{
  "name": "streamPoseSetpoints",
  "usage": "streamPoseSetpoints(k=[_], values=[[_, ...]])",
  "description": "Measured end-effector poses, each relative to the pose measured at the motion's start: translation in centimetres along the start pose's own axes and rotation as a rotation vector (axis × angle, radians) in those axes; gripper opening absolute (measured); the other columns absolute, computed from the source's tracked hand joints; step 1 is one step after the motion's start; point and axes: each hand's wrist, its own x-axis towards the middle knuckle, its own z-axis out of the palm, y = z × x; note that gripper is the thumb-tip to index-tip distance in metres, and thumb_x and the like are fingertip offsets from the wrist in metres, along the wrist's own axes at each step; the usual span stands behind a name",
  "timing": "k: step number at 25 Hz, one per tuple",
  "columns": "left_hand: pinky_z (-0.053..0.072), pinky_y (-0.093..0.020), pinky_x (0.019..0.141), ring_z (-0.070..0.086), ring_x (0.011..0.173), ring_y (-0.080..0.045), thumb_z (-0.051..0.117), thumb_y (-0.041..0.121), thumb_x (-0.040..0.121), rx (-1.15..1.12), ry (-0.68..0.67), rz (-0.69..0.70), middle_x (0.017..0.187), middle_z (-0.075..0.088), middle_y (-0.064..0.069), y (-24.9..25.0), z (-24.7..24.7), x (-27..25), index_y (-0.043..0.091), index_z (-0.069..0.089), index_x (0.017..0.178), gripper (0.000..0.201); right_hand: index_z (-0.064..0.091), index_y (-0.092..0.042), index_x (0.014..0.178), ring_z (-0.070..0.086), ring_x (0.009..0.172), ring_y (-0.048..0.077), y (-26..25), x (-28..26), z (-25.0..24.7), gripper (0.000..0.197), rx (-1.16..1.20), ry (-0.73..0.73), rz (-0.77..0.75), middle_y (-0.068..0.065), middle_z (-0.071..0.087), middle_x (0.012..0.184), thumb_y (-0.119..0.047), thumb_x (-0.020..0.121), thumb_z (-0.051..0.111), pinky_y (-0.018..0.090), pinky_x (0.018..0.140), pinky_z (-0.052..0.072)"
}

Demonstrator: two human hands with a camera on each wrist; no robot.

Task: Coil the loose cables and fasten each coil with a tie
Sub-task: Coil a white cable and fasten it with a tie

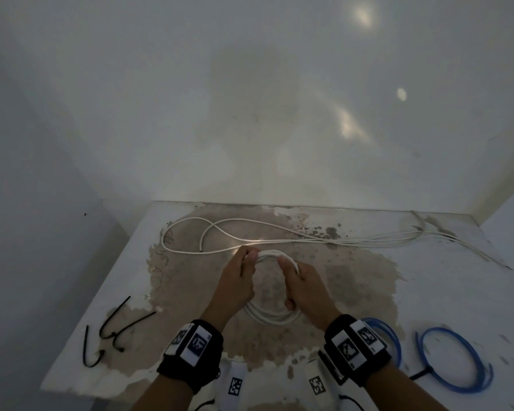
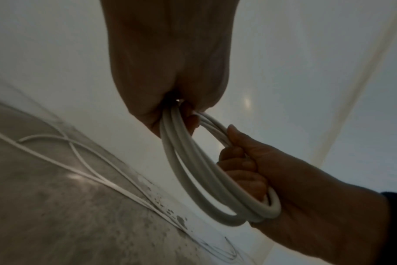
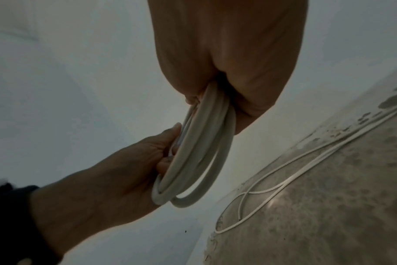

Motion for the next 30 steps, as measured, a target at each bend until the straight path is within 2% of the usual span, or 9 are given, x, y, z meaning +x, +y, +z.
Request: streamPoseSetpoints(k=[2, 5, 11, 14, 16, 19, 21, 25, 30], values=[[0.048, -0.031, 0.052, 0.053, 0.052, -0.017, 0.036, 0.03, 0.105, -0.162, -0.005, -0.062, 0.072, 0.054, -0.006, 0.2, -0.7, -0.6, 0.019, 0.058, 0.116, 0.027, 0.049, -0.023, 0.052, 0.039, 0.034, 0.014, 0.2, 0.3, 1.0, 0.052, -0.006, 0.03, 0.038, -0.001, 0.039, 0.042, -0.041, 0.101, 0.048, 0.025, 0.042, 0.037], [0.052, -0.031, 0.079, 0.068, 0.085, -0.018, 0.037, 0.037, 0.103, -0.138, 0.013, -0.277, 0.111, 0.065, -0.004, -3.2, -3.8, -1.5, 0.025, 0.05, 0.132, 0.035, 0.047, -0.015, 0.054, 0.043, 0.041, 0.017, 2.1, 1.3, 2.2, 0.055, -0.15, 0.192, 0.122, 0.0, 0.042, 0.045, -0.047, 0.099, 0.049, 0.025, 0.046, 0.035], [0.045, -0.041, 0.09, 0.055, 0.111, -0.033, 0.049, 0.02, 0.098, 0.623, 0.286, -0.63, 0.131, 0.052, -0.015, -17.8, -15.6, -8.6, 0.012, 0.053, 0.13, 0.034, 0.047, -0.009, 0.057, 0.044, 0.048, 0.023, 7.9, 2.0, 2.3, 0.059, -0.272, 0.24, 0.307, 0.012, 0.044, 0.051, -0.053, 0.097, 0.048, 0.038, 0.055, 0.038], [0.037, -0.047, 0.101, 0.043, 0.126, -0.035, 0.048, 0.028, 0.098, 0.911, 0.231, -0.666, 0.144, 0.042, -0.008, -20.1, -18.6, -9.6, 0.019, 0.047, 0.14, 0.043, 0.038, -0.014, 0.055, 0.036, 0.042, 0.019, 8.9, 1.5, 3.2, 0.056, -0.213, 0.205, 0.328, 0.001, 0.035, 0.044, -0.047, 0.1, 0.044, 0.036, 0.054, 0.034], [0.037, -0.046, 0.097, 0.047, 0.12, -0.036, 0.048, 0.029, 0.096, 1.035, 0.183, -0.655, 0.137, 0.05, -0.007, -20.7, -19.7, -8.9, 0.022, 0.055, 0.132, 0.037, 0.035, -0.016, 0.062, 0.03, 0.037, 0.012, 9.0, 1.2, 4.4, 0.048, -0.078, 0.154, 0.352, -0.004, 0.029, 0.046, -0.04, 0.103, 0.041, 0.032, 0.053, 0.031], [0.043, -0.046, 0.08, 0.059, 0.092, -0.037, 0.065, 0.021, 0.087, 1.118, 0.151, -0.559, 0.099, 0.067, -0.01, -21.0, -20.2, -8.3, 0.014, 0.069, 0.093, 0.01, 0.038, -0.016, 0.068, 0.026, 0.04, 0.009, 8.3, 1.2, 5.4, 0.04, 0.09, 0.073, 0.365, -0.006, 0.025, 0.052, -0.036, 0.103, 0.04, 0.03, 0.05, 0.03], [0.045, -0.044, 0.073, 0.06, 0.077, -0.034, 0.075, 0.019, 0.078, 1.13, 0.112, -0.522, 0.078, 0.065, -0.008, -21.0, -20.2, -7.6, 0.014, 0.065, 0.074, 0.012, 0.041, -0.017, 0.069, 0.03, 0.042, 0.012, 7.7, 1.1, 5.6, 0.039, 0.108, 0.056, 0.358, -0.003, 0.028, 0.055, -0.036, 0.103, 0.04, 0.03, 0.048, 0.033], [0.05, -0.035, 0.072, 0.062, 0.078, -0.021, 0.055, 0.027, 0.093, 0.763, 0.001, -0.33, 0.084, 0.066, 0.003, -16.3, -16.2, -5.4, 0.023, 0.058, 0.088, 0.007, 0.038, -0.018, 0.063, 0.032, 0.041, 0.016, 6.9, 1.3, 5.7, 0.045, -0.03, 0.106, 0.266, -0.001, 0.031, 0.051, -0.036, 0.104, 0.041, 0.035, 0.051, 0.034], [0.053, -0.032, 0.065, 0.06, 0.067, -0.012, 0.064, 0.026, 0.091, 0.323, -0.263, -0.193, 0.08, 0.067, 0.002, -7.6, -7.0, -2.2, 0.018, 0.066, 0.08, 0.014, 0.043, -0.016, 0.074, 0.048, 0.058, 0.018, 4.9, 1.4, 5.7, 0.042, -0.408, 0.098, 0.06, 0.001, 0.049, 0.064, -0.048, 0.1, 0.038, 0.041, 0.063, 0.042]])
